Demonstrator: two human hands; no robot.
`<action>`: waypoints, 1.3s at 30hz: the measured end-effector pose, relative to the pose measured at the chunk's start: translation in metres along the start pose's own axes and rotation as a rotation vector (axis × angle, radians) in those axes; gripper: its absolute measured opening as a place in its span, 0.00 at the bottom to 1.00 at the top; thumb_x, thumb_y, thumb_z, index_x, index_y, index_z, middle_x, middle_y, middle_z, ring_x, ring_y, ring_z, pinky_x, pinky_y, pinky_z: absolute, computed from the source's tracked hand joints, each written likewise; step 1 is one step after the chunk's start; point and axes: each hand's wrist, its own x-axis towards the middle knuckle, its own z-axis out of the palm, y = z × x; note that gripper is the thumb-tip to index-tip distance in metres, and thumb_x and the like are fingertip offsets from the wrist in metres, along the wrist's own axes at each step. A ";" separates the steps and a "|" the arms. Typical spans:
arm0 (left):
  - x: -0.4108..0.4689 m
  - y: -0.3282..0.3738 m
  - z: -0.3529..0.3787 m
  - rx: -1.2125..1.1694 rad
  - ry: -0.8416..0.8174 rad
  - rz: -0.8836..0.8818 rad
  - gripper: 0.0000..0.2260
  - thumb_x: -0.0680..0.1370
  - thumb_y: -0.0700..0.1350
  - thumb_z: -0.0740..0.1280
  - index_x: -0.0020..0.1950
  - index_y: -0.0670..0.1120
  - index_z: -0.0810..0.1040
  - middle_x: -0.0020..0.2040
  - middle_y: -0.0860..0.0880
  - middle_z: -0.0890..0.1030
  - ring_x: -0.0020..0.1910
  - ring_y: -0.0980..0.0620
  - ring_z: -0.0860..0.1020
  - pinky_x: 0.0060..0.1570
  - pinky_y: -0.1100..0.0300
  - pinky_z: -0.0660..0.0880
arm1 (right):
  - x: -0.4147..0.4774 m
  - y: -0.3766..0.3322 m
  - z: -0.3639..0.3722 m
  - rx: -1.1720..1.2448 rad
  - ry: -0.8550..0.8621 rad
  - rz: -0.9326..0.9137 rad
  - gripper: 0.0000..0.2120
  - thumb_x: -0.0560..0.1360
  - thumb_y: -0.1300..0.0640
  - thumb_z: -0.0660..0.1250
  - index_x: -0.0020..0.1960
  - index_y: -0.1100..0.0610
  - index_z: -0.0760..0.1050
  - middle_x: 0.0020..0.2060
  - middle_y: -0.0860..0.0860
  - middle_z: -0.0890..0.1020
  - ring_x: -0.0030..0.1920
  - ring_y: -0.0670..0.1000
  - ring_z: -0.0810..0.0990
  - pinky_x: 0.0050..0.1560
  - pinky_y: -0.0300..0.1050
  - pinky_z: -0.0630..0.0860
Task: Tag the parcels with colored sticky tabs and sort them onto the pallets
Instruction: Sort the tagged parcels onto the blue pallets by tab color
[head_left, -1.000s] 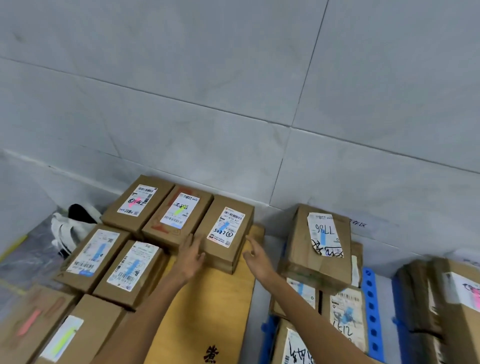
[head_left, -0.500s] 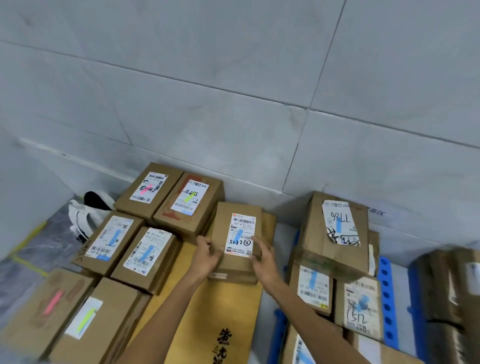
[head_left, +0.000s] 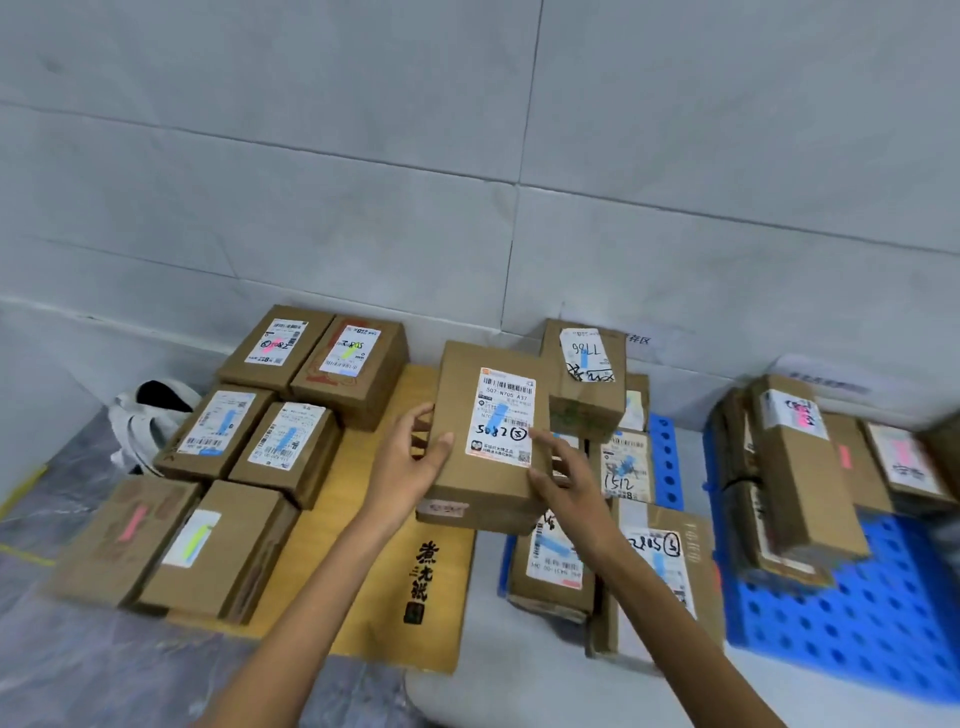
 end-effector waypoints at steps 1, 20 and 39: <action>-0.008 0.003 0.010 -0.003 -0.023 -0.003 0.21 0.76 0.48 0.67 0.68 0.48 0.68 0.57 0.52 0.72 0.55 0.56 0.72 0.49 0.64 0.71 | -0.012 0.005 -0.009 -0.036 0.017 0.005 0.18 0.78 0.57 0.62 0.66 0.45 0.68 0.62 0.50 0.67 0.60 0.47 0.71 0.55 0.43 0.78; -0.037 -0.004 0.112 0.006 -0.268 -0.096 0.24 0.78 0.37 0.62 0.73 0.46 0.62 0.69 0.48 0.69 0.64 0.51 0.71 0.62 0.58 0.71 | -0.057 0.063 -0.062 -0.417 0.067 0.029 0.20 0.79 0.59 0.60 0.69 0.49 0.63 0.72 0.51 0.58 0.67 0.44 0.60 0.64 0.41 0.68; -0.015 -0.202 -0.164 0.469 -0.127 -0.182 0.16 0.76 0.39 0.61 0.64 0.42 0.71 0.61 0.40 0.73 0.62 0.40 0.72 0.61 0.50 0.70 | -0.036 0.039 0.191 -0.636 -0.102 -0.248 0.19 0.79 0.60 0.59 0.68 0.51 0.66 0.66 0.53 0.67 0.67 0.53 0.67 0.67 0.45 0.67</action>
